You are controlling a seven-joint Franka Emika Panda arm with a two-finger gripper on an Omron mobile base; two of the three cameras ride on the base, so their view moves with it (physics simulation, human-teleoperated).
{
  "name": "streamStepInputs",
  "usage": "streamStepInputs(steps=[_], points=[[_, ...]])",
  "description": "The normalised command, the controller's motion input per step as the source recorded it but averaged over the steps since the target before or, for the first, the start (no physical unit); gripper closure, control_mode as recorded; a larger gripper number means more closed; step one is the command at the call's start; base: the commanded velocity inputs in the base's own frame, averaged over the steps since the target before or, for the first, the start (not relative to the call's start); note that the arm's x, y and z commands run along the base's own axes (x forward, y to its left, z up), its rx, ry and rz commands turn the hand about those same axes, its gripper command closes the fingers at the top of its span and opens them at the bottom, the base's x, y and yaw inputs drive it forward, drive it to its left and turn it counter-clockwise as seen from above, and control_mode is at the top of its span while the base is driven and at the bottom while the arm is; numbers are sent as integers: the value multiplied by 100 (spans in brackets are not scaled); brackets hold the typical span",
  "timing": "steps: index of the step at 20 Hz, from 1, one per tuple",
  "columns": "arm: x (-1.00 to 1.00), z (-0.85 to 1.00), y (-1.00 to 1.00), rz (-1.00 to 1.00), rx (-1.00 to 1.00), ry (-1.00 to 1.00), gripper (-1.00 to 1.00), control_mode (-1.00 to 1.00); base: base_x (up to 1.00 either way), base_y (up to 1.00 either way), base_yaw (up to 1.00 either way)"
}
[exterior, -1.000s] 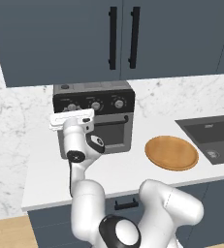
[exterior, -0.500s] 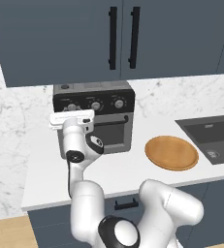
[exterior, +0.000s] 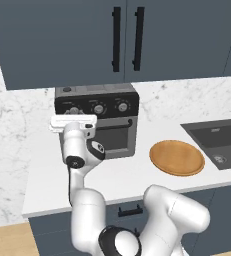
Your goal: Pick up the kebab skewer and baguette bread, and place them inside the toaster oven. Close the toaster oven door and start by setting the timer.
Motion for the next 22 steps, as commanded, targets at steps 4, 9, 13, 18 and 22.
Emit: streamStepInputs(steps=[4, 9, 13, 18, 22], points=[[6, 12, 0, -4, 21, 0, 100, -100, 0, 0, 0], [15, 23, 0, -4, 23, 0, 100, -100, 0, 0, 0], [20, 31, 0, -2, 25, 2, 100, -100, 0, 0, 0], [20, 22, 0, 0, 28, 0, 100, -100, 0, 0, 0], [40, 16, -1, 0, 28, 0, 100, -100, 0, 0, 0]])
